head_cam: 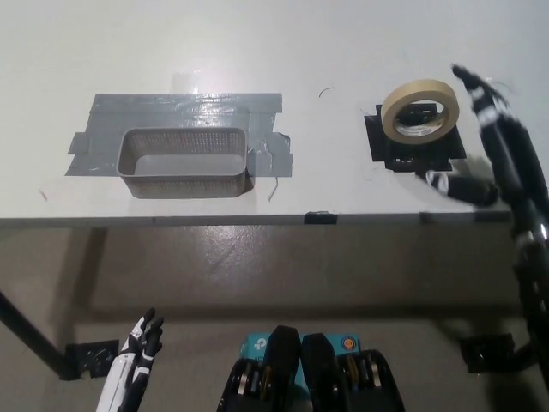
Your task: The robot picks the tape placed on the black area with right hand and places it in the small grey container.
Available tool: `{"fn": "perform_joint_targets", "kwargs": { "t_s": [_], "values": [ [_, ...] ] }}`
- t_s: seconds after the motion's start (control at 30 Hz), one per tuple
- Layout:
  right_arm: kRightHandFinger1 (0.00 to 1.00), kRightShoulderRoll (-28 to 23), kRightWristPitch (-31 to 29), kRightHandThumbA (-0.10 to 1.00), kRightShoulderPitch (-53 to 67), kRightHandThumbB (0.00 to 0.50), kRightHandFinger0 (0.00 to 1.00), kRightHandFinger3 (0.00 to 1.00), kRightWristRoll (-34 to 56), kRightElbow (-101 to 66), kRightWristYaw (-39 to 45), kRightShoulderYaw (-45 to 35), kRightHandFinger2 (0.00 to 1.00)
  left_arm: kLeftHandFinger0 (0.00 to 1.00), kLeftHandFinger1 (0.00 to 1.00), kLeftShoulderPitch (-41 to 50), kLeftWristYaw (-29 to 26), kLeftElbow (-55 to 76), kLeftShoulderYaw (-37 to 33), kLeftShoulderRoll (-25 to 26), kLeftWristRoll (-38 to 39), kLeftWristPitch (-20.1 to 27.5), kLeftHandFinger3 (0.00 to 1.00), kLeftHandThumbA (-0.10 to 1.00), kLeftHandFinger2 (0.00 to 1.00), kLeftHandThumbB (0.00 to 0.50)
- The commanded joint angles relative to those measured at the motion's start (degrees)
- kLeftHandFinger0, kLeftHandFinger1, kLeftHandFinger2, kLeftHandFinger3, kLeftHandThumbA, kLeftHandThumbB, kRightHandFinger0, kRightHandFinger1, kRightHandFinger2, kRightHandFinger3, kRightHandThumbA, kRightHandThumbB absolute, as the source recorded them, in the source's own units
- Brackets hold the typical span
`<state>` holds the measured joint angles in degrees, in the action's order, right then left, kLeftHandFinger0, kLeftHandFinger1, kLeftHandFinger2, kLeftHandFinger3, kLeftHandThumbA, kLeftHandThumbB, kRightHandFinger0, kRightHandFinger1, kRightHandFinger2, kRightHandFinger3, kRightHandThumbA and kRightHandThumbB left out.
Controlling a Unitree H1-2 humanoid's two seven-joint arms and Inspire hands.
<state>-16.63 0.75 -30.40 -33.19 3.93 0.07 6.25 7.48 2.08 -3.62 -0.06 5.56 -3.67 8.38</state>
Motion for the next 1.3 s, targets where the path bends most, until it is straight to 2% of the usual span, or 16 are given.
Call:
{"fn": "perform_joint_targets", "kwargs": {
  "t_s": [0.0, 0.3, 0.6, 0.63, 0.8, 1.27],
  "values": [
    [1.0, -3.0, 9.6, 1.0, -10.2, 0.385, 1.0, 1.0, -12.4, 6.4, 0.5, 3.6, 1.0, 1.0, 1.0, 0.9, 0.6, 2.5, 0.2, 1.1, 0.5, 2.7, 1.0, 0.93, 1.0, 0.182],
    [1.0, -3.1, 11.6, 1.0, -13.7, 0.4, 1.0, 1.0, -12.9, 15.6, -3.6, 5.8, 1.0, 1.0, 1.0, 2.6, 0.9, 2.5, -0.5, 0.7, 0.8, 3.9, 1.0, 0.92, 1.0, 0.167],
    [1.0, -1.9, 11.2, 1.0, -16.5, 0.391, 1.0, 1.0, -12.5, 24.6, -7.6, 6.8, 1.0, 1.0, 1.0, 3.4, 0.7, 2.7, -0.7, 0.7, 0.3, 4.8, 1.0, 0.92, 1.0, 0.164],
    [1.0, -1.9, 11.2, 1.0, -16.8, 0.388, 1.0, 1.0, -12.4, 25.7, -7.9, 7.0, 1.0, 1.0, 1.0, 3.5, 0.8, 2.8, -0.8, 0.8, 0.2, 4.8, 1.0, 0.92, 1.0, 0.15],
    [1.0, -1.6, 9.9, 1.0, -18.2, 0.39, 1.0, 1.0, -11.5, 29.4, -10.4, 7.0, 1.0, 1.0, 1.0, 3.6, 0.9, 3.6, -1.1, 0.9, 0.1, 3.9, 1.0, 0.93, 1.0, 0.143],
    [1.0, -1.2, 9.8, 1.0, -23.0, 0.373, 1.0, 1.0, -9.5, 31.7, -9.8, 7.3, 1.0, 1.0, 1.0, 2.8, 0.7, 3.4, -1.2, 0.9, 0.0, 3.6, 1.0, 0.92, 1.0, 0.142]
  ]
}}
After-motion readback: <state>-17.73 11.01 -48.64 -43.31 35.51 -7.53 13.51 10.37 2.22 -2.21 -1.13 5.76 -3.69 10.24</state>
